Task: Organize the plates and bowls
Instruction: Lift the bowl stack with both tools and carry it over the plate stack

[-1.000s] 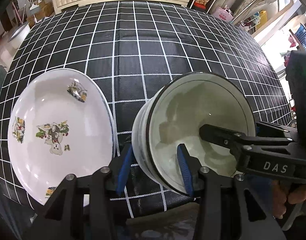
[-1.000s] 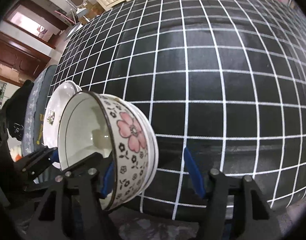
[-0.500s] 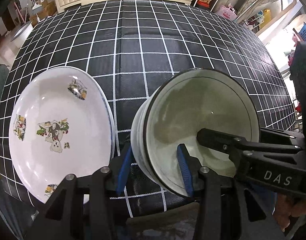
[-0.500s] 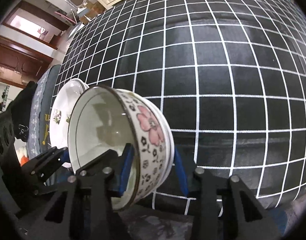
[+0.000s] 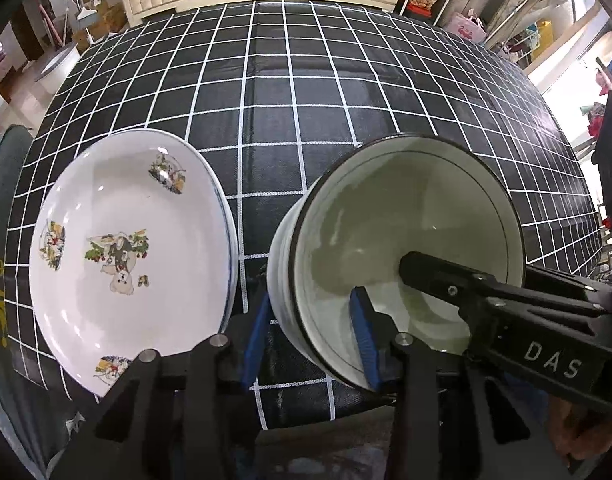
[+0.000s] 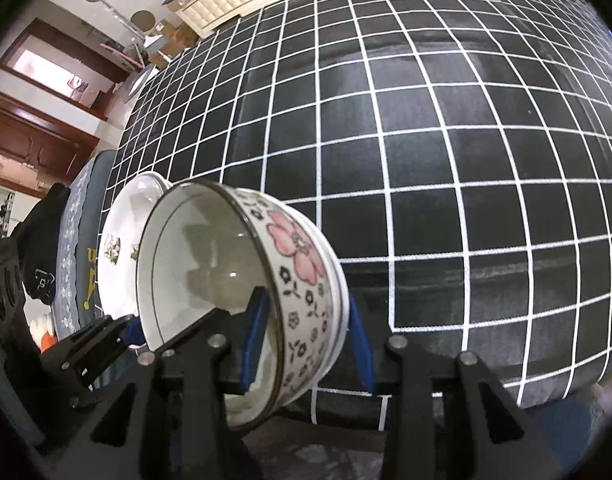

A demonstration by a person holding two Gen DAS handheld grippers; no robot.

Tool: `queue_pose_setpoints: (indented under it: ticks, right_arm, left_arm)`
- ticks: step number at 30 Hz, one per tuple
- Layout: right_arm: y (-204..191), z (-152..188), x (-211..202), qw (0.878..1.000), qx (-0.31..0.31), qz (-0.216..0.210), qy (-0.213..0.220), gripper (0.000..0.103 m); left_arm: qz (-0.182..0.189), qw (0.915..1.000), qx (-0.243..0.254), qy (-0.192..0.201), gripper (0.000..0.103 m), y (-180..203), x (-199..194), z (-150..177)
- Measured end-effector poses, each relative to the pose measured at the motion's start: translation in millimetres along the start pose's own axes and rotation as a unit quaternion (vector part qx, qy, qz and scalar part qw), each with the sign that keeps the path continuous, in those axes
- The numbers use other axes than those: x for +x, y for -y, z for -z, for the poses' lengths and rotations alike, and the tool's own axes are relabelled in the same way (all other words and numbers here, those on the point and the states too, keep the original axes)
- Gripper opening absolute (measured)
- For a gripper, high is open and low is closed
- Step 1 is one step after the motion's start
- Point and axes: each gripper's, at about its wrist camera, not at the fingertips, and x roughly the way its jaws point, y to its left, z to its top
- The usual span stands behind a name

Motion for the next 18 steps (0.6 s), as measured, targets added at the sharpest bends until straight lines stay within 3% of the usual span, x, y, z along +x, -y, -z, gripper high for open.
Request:
queue_pose_setpoints:
  ticks: [7, 18]
  right_arm:
    - [-8, -2, -5, 1.000, -0.006, 0.010, 0.002, 0.043]
    - [-48, -15, -23, 0.999, -0.039, 0.014, 0.019, 0.042]
  left_arm:
    - [0.017, 0.9996, -0.020, -0.007, 0.038, 1, -5, 5]
    - [0.007, 0.9994, -0.019, 0.029, 0.038, -11, -45, 1]
